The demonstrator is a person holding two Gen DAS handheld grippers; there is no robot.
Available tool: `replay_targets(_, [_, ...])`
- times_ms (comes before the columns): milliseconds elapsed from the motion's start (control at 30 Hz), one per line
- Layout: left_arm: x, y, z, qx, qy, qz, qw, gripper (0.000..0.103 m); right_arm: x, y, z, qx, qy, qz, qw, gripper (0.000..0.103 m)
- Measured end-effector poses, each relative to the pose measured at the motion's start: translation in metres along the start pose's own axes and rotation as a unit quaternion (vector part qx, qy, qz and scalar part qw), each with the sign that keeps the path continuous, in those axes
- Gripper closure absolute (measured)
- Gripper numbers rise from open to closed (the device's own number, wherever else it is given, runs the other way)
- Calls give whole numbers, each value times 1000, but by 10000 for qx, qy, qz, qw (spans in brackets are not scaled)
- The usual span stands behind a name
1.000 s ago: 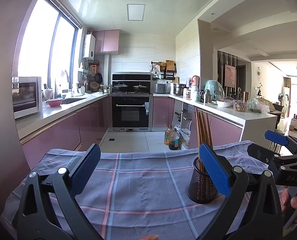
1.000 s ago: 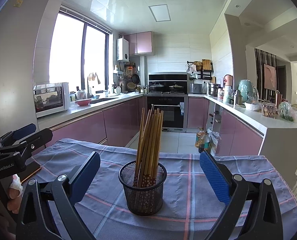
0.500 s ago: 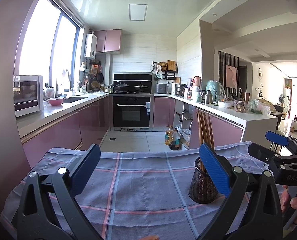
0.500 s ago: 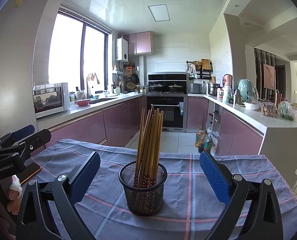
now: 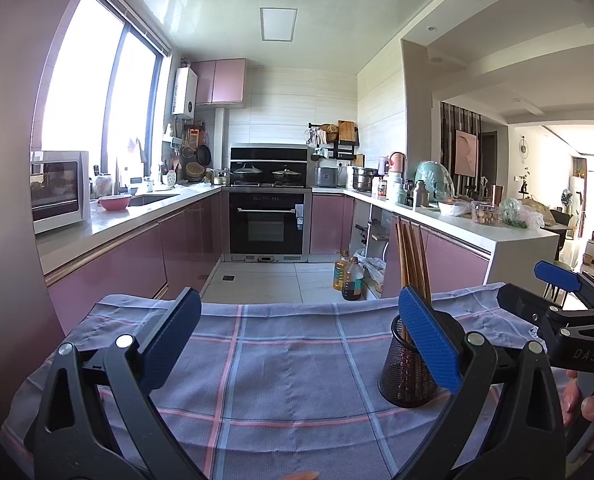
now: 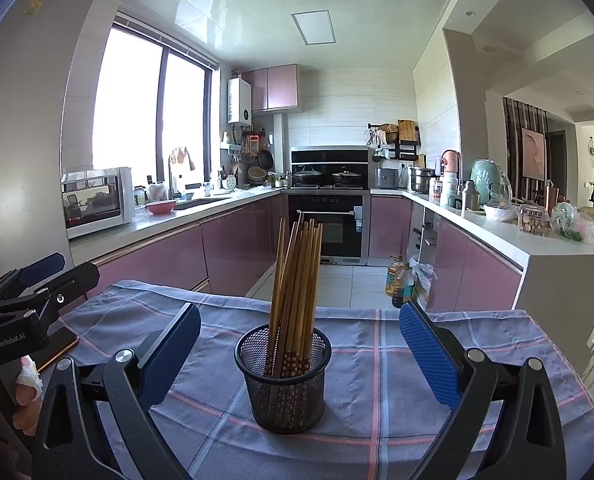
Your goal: Organize utensils
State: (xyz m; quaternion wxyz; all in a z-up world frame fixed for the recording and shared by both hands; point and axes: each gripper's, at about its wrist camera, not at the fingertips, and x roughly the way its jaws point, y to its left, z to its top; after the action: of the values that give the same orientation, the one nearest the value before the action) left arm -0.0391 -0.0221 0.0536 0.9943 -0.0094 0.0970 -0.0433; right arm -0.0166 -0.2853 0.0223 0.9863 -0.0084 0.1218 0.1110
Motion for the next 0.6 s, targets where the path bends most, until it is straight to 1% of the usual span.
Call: replay_targets(600, [1,0,-1,-2,41,35,10000,6,0,1,0,62,0,-69,10000,7])
